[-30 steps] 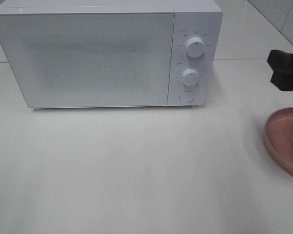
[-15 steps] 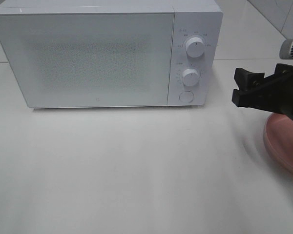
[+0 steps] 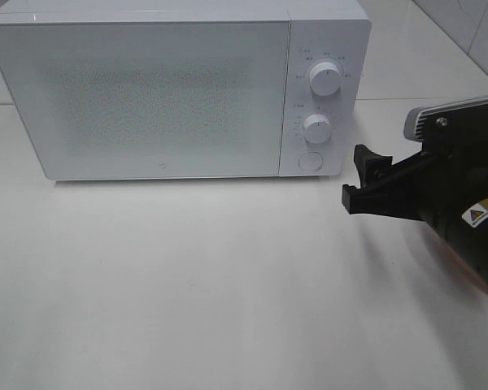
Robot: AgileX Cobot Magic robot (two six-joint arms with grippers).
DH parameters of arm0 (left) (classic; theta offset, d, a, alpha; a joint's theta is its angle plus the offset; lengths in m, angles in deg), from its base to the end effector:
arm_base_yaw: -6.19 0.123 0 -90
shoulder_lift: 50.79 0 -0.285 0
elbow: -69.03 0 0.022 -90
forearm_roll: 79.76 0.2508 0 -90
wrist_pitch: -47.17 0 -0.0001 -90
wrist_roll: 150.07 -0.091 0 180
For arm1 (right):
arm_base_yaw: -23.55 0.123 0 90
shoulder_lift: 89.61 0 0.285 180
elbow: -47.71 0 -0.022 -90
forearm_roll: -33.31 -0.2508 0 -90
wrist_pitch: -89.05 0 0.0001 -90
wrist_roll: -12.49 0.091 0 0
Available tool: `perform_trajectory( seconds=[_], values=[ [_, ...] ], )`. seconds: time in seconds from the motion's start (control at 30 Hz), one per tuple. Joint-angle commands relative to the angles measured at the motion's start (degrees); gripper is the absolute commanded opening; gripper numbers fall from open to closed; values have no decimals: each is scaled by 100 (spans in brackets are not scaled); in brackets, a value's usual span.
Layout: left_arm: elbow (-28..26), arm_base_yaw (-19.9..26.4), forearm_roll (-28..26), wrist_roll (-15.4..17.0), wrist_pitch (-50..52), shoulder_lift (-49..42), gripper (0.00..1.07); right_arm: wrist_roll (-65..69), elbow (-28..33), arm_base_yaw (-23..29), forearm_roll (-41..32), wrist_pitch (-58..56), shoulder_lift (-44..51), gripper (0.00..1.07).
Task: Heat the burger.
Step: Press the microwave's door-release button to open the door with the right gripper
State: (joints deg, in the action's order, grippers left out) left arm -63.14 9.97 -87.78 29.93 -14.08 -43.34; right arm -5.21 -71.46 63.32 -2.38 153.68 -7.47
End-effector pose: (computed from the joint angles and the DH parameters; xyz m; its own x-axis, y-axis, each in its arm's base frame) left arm -0.0073 -0.0116 0.2808 -0.4439 -0.0966 -0.8908 0.0140 0.9933 -0.1147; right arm 0.2051 0.1084 0.1675 -0.1183 -0.1099 -0.9869 -0.1446 0.9852 -0.0924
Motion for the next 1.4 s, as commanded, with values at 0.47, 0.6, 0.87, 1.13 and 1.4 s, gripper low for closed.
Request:
perform_trajectory(
  seconds=[0.47,0.6,0.87,1.13,1.4],
  values=[
    [0,29,-6,0,46,-132,98,556,-11,791,-728,252,-395,71],
    [0,29,-6,0,46,-132,98,1507,-11,791,-728,281,-395,65],
    [0,29,-6,0,46,-132,98,3793,-11,791,-728,258,-395,50],
    [0,29,-6,0,46,-132,98,6812,-11,791,-710,178,-395,25],
    [0,29,-6,0,46,-132,98,8325,-11,791,-728,178,-395,2]
  ],
)
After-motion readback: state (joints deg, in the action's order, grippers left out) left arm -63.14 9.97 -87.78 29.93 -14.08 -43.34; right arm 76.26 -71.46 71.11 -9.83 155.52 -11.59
